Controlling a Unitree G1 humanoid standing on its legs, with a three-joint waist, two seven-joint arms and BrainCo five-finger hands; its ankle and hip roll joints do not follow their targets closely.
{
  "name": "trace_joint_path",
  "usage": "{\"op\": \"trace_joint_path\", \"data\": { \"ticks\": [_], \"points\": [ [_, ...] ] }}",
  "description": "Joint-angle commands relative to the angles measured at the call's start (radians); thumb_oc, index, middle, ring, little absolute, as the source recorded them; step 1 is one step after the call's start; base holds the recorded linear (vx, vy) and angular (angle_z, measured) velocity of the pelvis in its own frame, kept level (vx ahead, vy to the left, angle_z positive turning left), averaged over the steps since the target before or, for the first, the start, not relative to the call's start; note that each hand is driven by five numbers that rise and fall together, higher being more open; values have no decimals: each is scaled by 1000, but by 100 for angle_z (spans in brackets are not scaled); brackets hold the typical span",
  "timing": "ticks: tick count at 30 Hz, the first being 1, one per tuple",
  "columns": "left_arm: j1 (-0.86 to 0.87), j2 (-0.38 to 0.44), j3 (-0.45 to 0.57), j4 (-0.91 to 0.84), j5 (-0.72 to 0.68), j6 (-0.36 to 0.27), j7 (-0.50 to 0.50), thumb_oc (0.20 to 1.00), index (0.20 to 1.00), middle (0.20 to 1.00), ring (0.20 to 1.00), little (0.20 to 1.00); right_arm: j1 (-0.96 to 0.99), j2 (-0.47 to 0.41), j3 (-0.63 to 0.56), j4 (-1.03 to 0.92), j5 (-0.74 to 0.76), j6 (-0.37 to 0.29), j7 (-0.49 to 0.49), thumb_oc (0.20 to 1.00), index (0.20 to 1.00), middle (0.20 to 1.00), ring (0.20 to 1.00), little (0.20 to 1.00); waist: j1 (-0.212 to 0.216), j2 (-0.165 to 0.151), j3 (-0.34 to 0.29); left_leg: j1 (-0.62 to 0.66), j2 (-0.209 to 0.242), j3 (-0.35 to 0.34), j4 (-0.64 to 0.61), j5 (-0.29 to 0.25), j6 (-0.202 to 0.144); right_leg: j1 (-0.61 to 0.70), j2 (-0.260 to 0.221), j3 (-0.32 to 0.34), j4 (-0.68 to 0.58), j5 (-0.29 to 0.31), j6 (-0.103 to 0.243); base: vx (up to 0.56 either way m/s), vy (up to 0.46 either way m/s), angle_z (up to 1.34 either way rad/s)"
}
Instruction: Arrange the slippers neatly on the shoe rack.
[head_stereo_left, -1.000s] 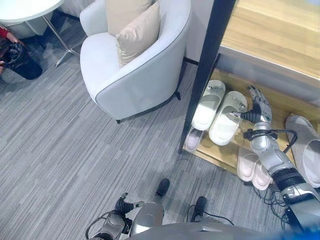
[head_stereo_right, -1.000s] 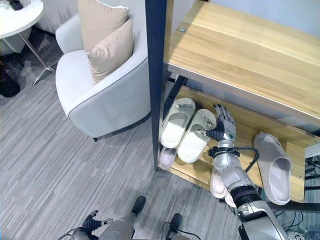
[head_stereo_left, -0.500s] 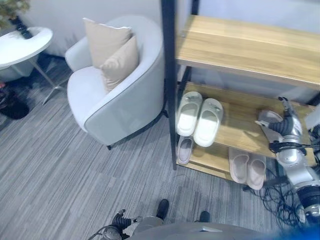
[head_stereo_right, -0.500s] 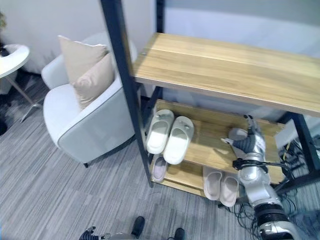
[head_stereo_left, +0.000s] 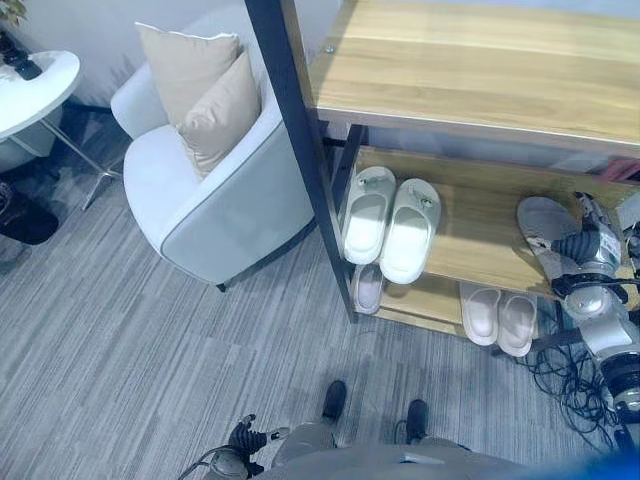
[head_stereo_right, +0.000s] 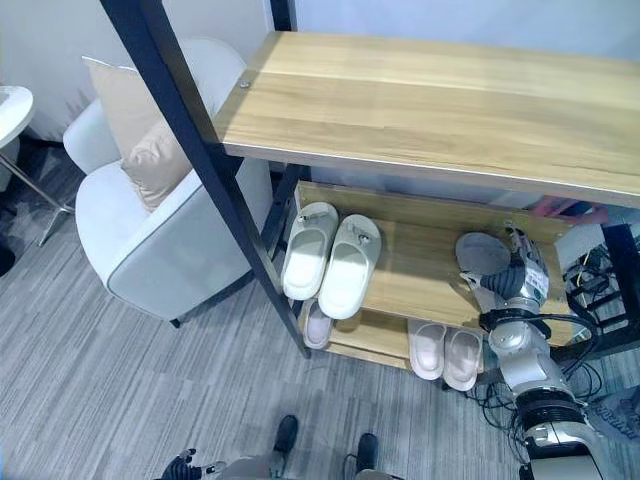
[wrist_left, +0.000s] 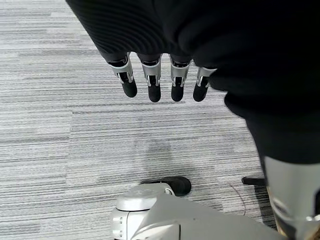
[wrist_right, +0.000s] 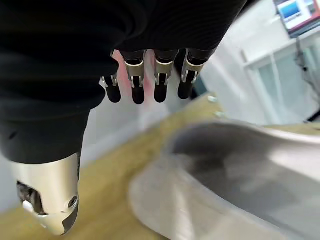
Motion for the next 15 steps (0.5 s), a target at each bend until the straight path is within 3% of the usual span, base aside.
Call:
{"op": "trace_joint_path", "data": {
  "ticks": [1,6,15],
  "points": [
    [-36,3,-44,82,3,-2,-7,1000,1000,1000,1000,1000,-52,-65,-10,-10,7,-3,-47,1000,1000,1000,1000,1000,19,-37,0,38,-13,60,5,-106,-6,43,-35,-42,11,-53,53,32,-32,-1],
    [-36,7,-41,77,-2,-2,-3,1000,1000,1000,1000,1000,-48,-79,-20,52,-6,25,-65,1000,1000,1000,1000,1000,11,-26,7,35,-14,65,5,-105,-8,41,-37,-44,11,-55,52,6,-4,0],
    [-43,4,-47,79,-18,7,7,1000,1000,1000,1000,1000,-36,-23,-77,129,109,24,-96,1000,1000,1000,1000,1000,-5,-17,9,35,-14,75,5,-108,-9,38,-38,-37,11,-58,50,3,-3,0]
  ]
}}
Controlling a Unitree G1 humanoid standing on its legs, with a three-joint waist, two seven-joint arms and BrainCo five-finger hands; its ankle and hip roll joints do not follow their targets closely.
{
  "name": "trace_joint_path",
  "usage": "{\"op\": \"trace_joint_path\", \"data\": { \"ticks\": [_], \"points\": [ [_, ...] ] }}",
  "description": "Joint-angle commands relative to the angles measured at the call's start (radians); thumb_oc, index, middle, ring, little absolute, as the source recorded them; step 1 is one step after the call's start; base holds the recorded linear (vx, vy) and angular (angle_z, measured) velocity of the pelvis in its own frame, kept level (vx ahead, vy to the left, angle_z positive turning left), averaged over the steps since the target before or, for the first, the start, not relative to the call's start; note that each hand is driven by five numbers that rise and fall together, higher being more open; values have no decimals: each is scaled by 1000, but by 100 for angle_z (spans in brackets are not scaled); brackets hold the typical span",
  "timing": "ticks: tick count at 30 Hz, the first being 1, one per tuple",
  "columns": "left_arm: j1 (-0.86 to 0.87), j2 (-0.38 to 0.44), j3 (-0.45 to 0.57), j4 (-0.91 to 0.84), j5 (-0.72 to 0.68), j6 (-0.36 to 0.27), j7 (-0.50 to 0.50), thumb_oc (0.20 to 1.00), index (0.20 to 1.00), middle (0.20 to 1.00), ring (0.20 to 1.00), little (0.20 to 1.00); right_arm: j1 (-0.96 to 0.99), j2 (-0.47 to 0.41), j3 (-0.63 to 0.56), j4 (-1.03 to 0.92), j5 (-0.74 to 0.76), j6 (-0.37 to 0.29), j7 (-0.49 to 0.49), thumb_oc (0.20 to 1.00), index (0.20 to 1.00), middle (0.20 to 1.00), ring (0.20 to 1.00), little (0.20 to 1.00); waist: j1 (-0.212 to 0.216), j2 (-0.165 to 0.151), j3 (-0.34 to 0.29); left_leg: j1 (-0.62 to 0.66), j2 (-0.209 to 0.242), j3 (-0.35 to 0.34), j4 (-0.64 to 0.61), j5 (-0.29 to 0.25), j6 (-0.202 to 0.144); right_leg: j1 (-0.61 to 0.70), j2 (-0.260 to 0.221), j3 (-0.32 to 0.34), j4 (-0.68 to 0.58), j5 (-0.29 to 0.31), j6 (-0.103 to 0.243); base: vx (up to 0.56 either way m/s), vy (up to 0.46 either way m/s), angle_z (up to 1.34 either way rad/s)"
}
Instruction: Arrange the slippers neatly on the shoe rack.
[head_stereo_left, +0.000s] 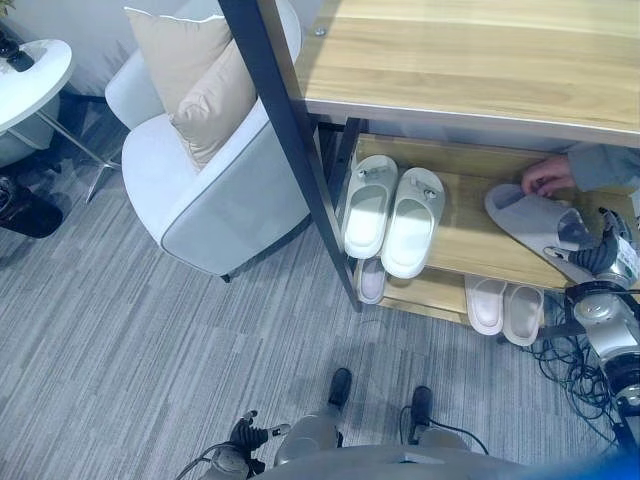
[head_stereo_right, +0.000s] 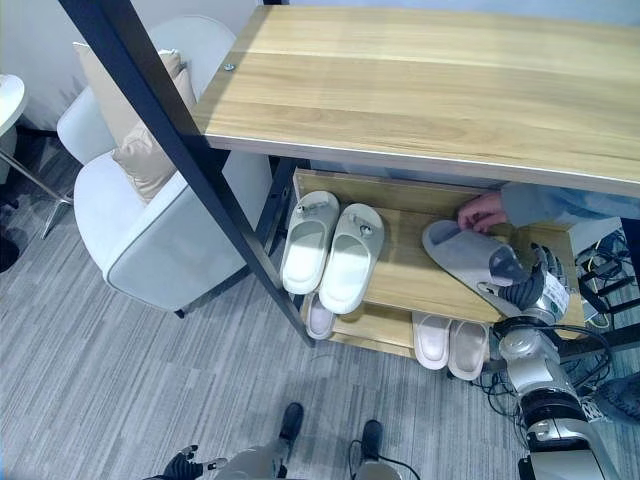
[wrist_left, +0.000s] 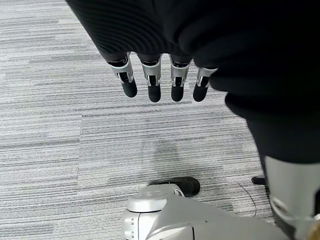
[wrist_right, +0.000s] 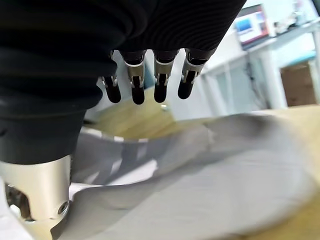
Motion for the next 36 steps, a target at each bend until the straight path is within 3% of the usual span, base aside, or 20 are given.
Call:
{"op": "trace_joint_path", "data": {
  "ticks": [1,6,21,27,36],
  "points": [
    [-41,1,-47,83,-14,6,10,1000,1000,1000,1000,1000,-9,-17,-27,-23,87,-23,-29,1000,1000,1000,1000,1000,-3,-35,-18,44,-12,74,6,-108,-8,47,-37,-35,11,-58,49,0,0,0],
    [-49,-2,-38,91,-18,15,17,1000,1000,1000,1000,1000,26,37,-54,-85,167,-70,-16,1000,1000,1000,1000,1000,-13,-41,-26,56,-9,79,6,-114,-6,60,-32,-34,11,-63,45,0,0,0],
    [-50,-12,-15,99,-10,27,18,1000,1000,1000,1000,1000,97,83,-58,-241,114,-61,11,1000,1000,1000,1000,1000,-20,-68,-36,74,-3,86,6,-125,-1,71,-26,-22,11,-66,43,3,3,-3],
    [-55,-7,-26,98,-3,21,13,1000,1000,1000,1000,1000,54,50,40,-234,81,-77,96,1000,1000,1000,1000,1000,-15,-83,-33,74,-4,86,6,-122,-1,72,-27,-23,11,-63,44,0,0,0],
    [-59,1,-40,109,-5,20,10,1000,1000,1000,1000,1000,-40,42,129,-108,77,-76,120,1000,1000,1000,1000,1000,10,-102,-27,53,-9,73,6,-112,-1,60,-31,-38,11,-56,49,0,0,0]
  ]
}}
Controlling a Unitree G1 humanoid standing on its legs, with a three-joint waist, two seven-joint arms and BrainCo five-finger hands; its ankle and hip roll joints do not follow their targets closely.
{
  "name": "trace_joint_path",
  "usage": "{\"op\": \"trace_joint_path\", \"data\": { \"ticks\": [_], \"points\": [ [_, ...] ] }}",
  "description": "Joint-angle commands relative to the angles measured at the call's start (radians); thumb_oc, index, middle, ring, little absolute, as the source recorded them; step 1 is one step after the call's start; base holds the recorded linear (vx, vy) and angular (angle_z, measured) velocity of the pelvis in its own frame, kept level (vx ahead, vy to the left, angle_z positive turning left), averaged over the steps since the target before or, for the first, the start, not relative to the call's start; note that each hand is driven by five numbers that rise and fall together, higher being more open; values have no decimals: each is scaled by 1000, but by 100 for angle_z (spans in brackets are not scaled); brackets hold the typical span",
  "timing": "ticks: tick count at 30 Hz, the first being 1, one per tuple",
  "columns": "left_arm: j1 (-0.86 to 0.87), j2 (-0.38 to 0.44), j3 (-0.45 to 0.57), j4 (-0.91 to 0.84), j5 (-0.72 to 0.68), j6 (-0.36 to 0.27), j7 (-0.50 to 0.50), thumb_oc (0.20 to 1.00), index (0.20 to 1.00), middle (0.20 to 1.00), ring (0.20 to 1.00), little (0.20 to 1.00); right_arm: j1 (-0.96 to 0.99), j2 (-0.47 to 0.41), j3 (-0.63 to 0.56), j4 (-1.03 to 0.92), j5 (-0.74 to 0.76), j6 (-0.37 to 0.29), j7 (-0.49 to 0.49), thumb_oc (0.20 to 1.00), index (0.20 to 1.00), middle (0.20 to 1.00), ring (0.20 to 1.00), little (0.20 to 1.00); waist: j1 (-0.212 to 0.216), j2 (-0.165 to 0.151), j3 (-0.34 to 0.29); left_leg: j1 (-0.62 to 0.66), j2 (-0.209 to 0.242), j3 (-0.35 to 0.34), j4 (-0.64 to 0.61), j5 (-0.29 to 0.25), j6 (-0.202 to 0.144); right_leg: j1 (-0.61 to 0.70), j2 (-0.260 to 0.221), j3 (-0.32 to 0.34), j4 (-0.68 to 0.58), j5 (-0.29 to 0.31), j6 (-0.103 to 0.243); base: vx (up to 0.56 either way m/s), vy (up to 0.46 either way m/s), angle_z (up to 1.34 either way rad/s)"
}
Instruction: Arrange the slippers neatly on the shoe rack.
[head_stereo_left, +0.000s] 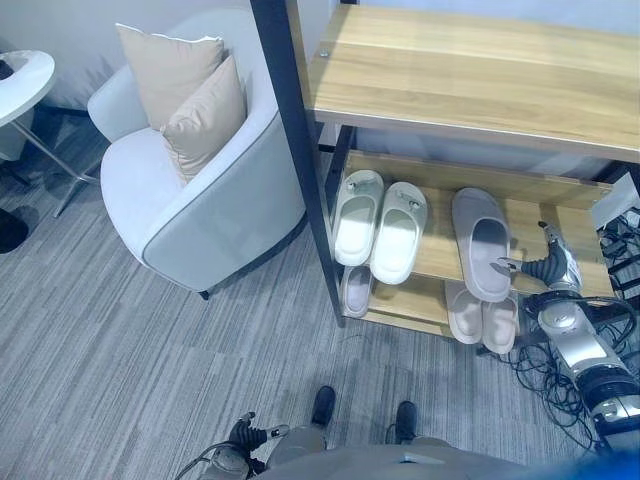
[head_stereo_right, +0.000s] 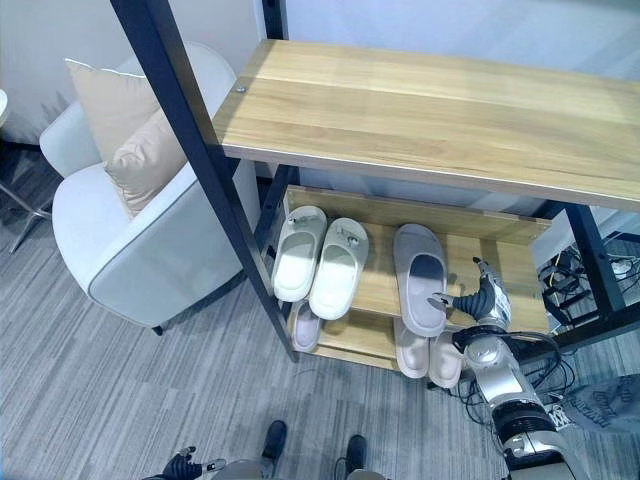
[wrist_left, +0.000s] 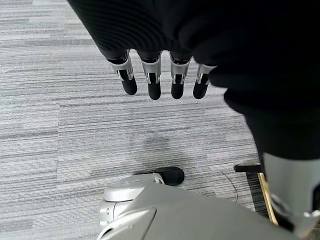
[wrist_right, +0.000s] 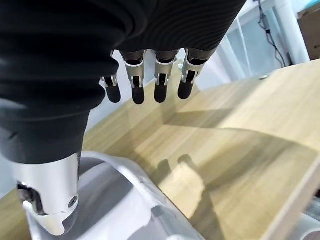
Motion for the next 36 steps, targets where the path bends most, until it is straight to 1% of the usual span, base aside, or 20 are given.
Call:
{"op": "trace_joint_path", "data": {
  "ticks": [1,4,6,8,11,15,21,22,26,30,33,36],
  "points": [
    [-49,0,-42,106,-3,-5,-2,1000,1000,1000,1000,1000,-52,-41,-3,-18,-36,-33,-12,1000,1000,1000,1000,1000,32,-31,23,20,-10,53,6,-106,-3,36,-33,-57,11,-62,56,0,0,0],
    [-54,1,-43,104,-1,-9,0,1000,1000,1000,1000,1000,-83,-69,28,-13,-94,-13,-15,1000,1000,1000,1000,1000,41,-35,31,3,-15,44,6,-98,-5,27,-38,-69,11,-59,57,-14,17,8],
    [-60,5,-46,102,-1,-12,0,1000,1000,1000,1000,1000,-97,-78,33,5,-100,-9,-21,1000,1000,1000,1000,1000,46,-35,37,-7,-18,37,6,-95,-7,21,-40,-77,11,-57,58,-30,24,14],
    [-75,9,-56,97,-4,-16,2,1000,1000,1000,1000,1000,-139,-75,52,63,-100,-3,-32,1000,1000,1000,1000,1000,56,-36,48,-26,-21,26,6,-87,-9,7,-44,-88,11,-53,60,-28,23,9],
    [-78,8,-61,96,-6,-16,5,1000,1000,1000,1000,1000,-165,-78,73,73,-113,3,-32,1000,1000,1000,1000,1000,59,-38,53,-37,-24,21,6,-84,-9,-1,-45,-90,11,-51,61,-8,16,11],
    [-90,11,-71,91,-5,-23,11,1000,1000,1000,1000,1000,-223,-88,123,121,-159,17,-38,1000,1000,1000,1000,1000,74,-42,73,-59,-27,16,6,-75,-13,-15,-50,-100,11,-44,64,-16,18,5],
    [-120,17,-84,73,-24,-38,19,1000,1000,1000,1000,1000,-301,-100,150,166,-163,23,-67,1000,1000,1000,1000,1000,87,-44,92,-87,-36,6,6,-65,-17,-34,-54,-109,11,-41,66,-8,7,5],
    [-126,20,-87,71,-27,-39,21,1000,1000,1000,1000,1000,-321,-100,160,188,-165,24,-73,200,200,200,200,200,92,-45,95,-92,-35,5,6,-64,-18,-38,-55,-111,11,-40,67,0,0,0],
    [-122,18,-91,78,-29,-39,20,1000,1000,1000,1000,1000,-321,-84,183,225,-178,28,-68,200,200,200,200,200,99,-50,95,-91,-31,3,6,-66,-17,-37,-54,-112,11,-40,66,0,0,0],
    [-122,14,-90,76,-26,-37,19,1000,1000,1000,1000,1000,-303,-84,182,197,-207,36,-85,200,200,200,200,200,97,-50,96,-85,-28,5,6,-70,-16,-35,-52,-110,11,-42,66,0,0,0],
    [-128,13,-86,75,-16,-34,21,1000,1000,1000,1000,1000,-284,-91,171,160,-233,41,-105,200,200,200,200,200,89,-49,95,-76,-24,12,6,-75,-15,-31,-50,-102,11,-43,64,0,0,0],
    [-134,11,-72,72,-9,-32,24,1000,1000,1000,1000,1000,-251,-113,144,65,-271,44,-127,200,200,200,200,200,79,-49,92,-60,-17,23,6,-82,-12,-23,-46,-91,11,-46,63,-3,-4,-1]
  ]
}}
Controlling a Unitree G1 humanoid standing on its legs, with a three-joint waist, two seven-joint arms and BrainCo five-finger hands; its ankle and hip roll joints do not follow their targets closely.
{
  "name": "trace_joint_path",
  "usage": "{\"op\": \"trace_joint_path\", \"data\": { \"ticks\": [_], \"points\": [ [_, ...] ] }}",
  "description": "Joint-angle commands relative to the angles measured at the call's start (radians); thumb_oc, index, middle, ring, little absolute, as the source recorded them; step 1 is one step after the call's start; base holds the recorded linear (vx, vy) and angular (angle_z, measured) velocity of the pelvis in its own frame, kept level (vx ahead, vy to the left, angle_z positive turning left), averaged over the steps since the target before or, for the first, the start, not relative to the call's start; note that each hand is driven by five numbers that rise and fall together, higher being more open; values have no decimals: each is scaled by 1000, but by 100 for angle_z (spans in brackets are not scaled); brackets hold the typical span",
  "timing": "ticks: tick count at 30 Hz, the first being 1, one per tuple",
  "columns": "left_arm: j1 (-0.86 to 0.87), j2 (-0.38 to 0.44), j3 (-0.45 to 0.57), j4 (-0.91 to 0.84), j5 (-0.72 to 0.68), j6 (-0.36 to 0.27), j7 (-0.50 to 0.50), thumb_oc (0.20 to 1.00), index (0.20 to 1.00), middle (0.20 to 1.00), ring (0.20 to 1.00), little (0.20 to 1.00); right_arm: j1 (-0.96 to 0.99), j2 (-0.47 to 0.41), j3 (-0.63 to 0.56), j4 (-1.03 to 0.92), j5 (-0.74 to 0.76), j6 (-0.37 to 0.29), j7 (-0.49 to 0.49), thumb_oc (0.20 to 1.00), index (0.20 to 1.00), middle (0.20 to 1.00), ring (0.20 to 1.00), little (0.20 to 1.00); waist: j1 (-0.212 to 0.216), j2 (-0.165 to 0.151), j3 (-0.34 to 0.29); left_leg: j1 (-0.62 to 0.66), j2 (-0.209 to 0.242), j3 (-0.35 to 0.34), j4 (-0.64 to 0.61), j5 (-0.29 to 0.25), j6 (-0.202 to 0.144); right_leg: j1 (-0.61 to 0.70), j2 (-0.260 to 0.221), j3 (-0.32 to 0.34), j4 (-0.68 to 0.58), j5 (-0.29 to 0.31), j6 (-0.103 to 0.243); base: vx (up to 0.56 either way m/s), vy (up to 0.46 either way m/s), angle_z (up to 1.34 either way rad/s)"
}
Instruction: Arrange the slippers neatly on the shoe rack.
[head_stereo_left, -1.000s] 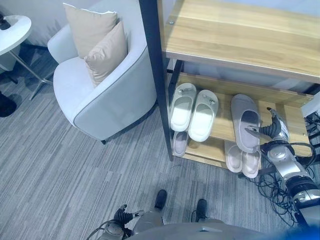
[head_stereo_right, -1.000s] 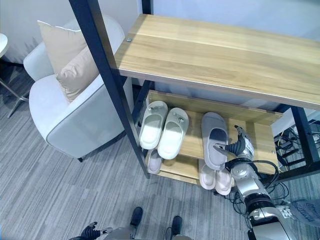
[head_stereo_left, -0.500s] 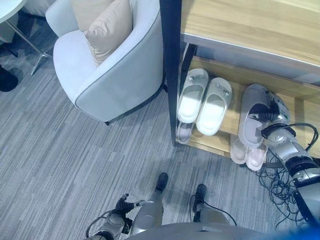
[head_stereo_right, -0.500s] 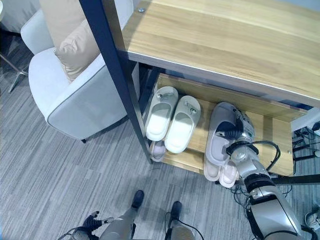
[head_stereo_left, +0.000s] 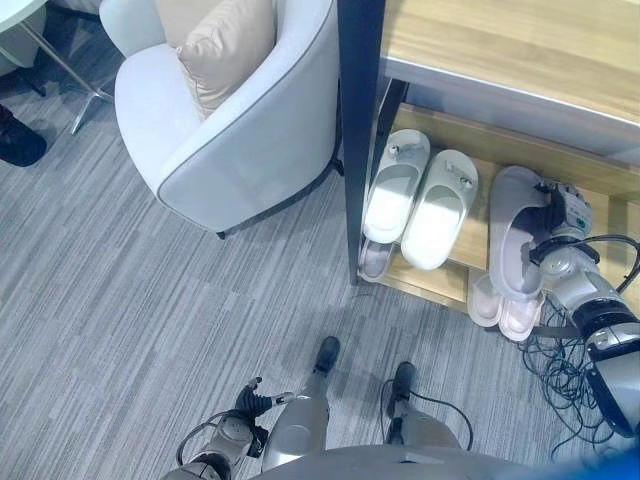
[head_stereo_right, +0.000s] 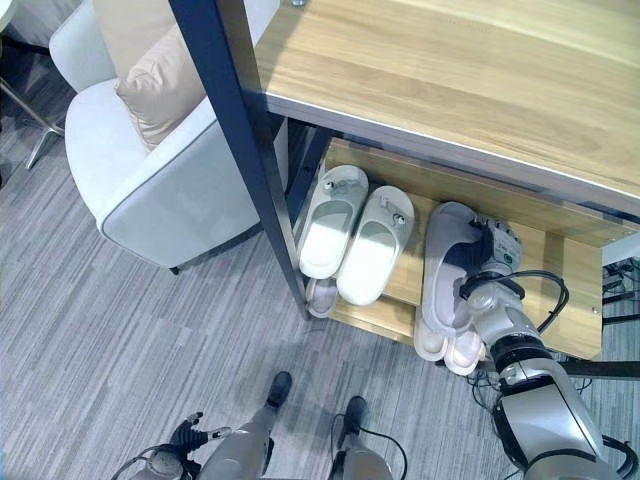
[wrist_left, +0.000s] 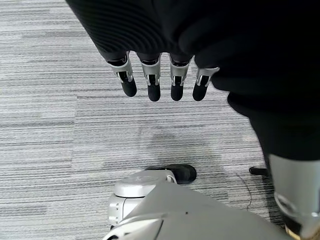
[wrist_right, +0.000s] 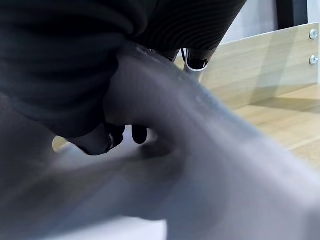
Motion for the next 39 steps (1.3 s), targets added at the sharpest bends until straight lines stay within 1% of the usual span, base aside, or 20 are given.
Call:
{"op": "trace_joint_path", "data": {
  "ticks": [1,5,6,9,13,15,18,20,23,24,25,26,27,28,32,33,34,35,36,39],
  "points": [
    [-37,-3,-26,76,-4,5,15,1000,1000,1000,1000,1000,26,-55,-4,-83,-66,-7,-52,200,200,200,200,200,4,-29,-13,49,-2,76,5,-117,-4,60,-41,-35,10,-57,59,0,0,0],
    [-28,-2,0,82,12,13,17,1000,1000,1000,1000,1000,115,-74,-46,-203,-126,-7,-49,200,200,200,200,200,-14,-30,-34,78,10,90,5,-129,-1,81,-33,-23,10,-65,55,9,-36,-4],
    [-18,-2,14,84,17,15,17,1000,1000,1000,1000,1000,159,-80,-70,-267,-147,-8,-45,200,200,200,200,200,-22,-31,-46,94,16,97,5,-136,0,91,-29,-12,10,-69,53,28,-45,-11],
    [-5,-4,33,90,20,17,10,1000,1000,1000,1000,1000,230,-86,-92,-331,-177,-18,-29,200,200,200,200,200,-32,-33,-64,121,25,110,5,-146,1,109,-20,0,10,-74,50,18,-51,-24],
    [43,-1,74,98,29,25,-5,1000,1000,1000,1000,1000,380,-88,-139,-480,-233,-41,20,200,200,200,200,200,-43,-33,-91,188,44,123,5,-166,2,161,-3,26,12,-94,40,18,-67,-24],
    [74,-4,98,103,35,27,-10,1000,1000,1000,1000,1000,457,-62,-169,-556,-216,-68,43,200,200,200,200,200,-52,-29,-106,222,52,132,5,-174,3,187,5,38,16,-104,37,41,-59,-23],
    [126,-7,134,119,45,34,-20,1000,1000,1000,1000,1000,609,-3,-196,-665,-138,-136,129,200,200,200,200,200,-63,-20,-120,291,64,138,8,-193,8,227,14,53,77,-147,20,61,-44,-19],
    [144,-9,152,124,49,34,-24,1000,1000,1000,1000,1000,660,5,-206,-698,-133,-155,152,200,200,200,200,200,-70,-16,-125,310,64,139,10,-199,10,240,14,52,93,-159,19,38,-26,-15],
    [135,-1,157,103,52,25,-20,1000,1000,1000,1000,1000,745,24,-223,-730,-127,-183,173,200,200,200,200,200,-80,-13,-104,315,61,135,26,-192,2,263,10,27,120,-178,13,-44,-19,6],
    [121,1,157,87,51,18,-12,1000,1000,1000,1000,1000,777,39,-231,-730,-122,-193,173,200,200,200,200,200,-91,-11,-94,302,66,143,38,-192,-6,259,6,2,136,-185,11,-173,-36,24],
    [134,3,123,24,53,-23,4,1000,1000,1000,1000,1000,771,59,-233,-677,-110,-198,131,200,200,200,200,200,-80,-18,-78,263,60,129,88,-196,-14,251,-3,-31,146,-190,6,-260,-28,54],
    [103,9,128,-21,43,-18,3,1000,1000,1000,1000,1000,791,47,-243,-705,-131,-204,150,200,200,200,200,200,-90,-23,-53,220,61,138,138,-196,-20,234,-11,-40,166,-197,7,-365,-26,82],
    [91,9,114,-10,41,-9,10,1000,1000,1000,1000,1000,791,51,-261,-709,-122,-197,144,200,200,200,200,200,-93,-29,-5,145,53,144,240,-212,-21,189,-31,-56,236,-203,-3,-336,4,92],
    [70,-1,95,-28,27,-10,33,1000,1000,1000,1000,1000,790,49,-259,-706,-115,-196,139,200,200,200,200,200,-100,-26,9,117,51,147,276,-227,-16,147,-40,-57,288,-209,-4,-293,36,80],
    [30,1,66,-42,-3,-18,49,1000,1000,1000,1000,1000,712,57,-219,-600,-77,-187,101,200,200,200,200,200,-118,-11,66,-21,42,151,436,-281,11,-21,-69,-16,483,-250,-13,-172,89,17],
    [35,0,63,-46,-4,-21,51,1000,1000,1000,1000,1000,690,61,-205,-575,-68,-183,95,200,200,200,200,200,-114,-10,68,-54,43,159,474,-301,19,-58,-69,0,520,-267,-16,-76,88,-21],
    [56,-1,68,-62,-25,-28,53,1000,1000,1000,1000,1000,682,67,-198,-564,-51,-180,91,200,200,200,200,200,-103,-12,79,-102,45,164,554,-334,28,-104,-72,18,584,-290,-22,-58,62,-40],
    [67,2,74,-73,-45,-34,55,1000,1000,1000,1000,1000,683,72,-198,-563,-38,-181,87,200,200,200,200,200,-101,-10,83,-126,46,159,575,-340,32,-125,-77,17,608,-300,-24,-54,42,-63],
    [75,8,79,-93,-61,-37,59,1000,1000,1000,1000,1000,683,75,-196,-560,-33,-181,80,200,200,200,200,200,-95,-9,89,-156,47,158,622,-366,36,-156,-82,22,652,-323,-28,-61,27,-45],
    [95,36,76,-160,-87,-55,88,1000,1000,1000,1000,1000,671,73,-189,-562,-20,-185,54,200,200,200,200,200,-87,-9,118,-247,45,146,737,-401,44,-246,-94,28,768,-369,-44,-83,0,2]
  ]
}}
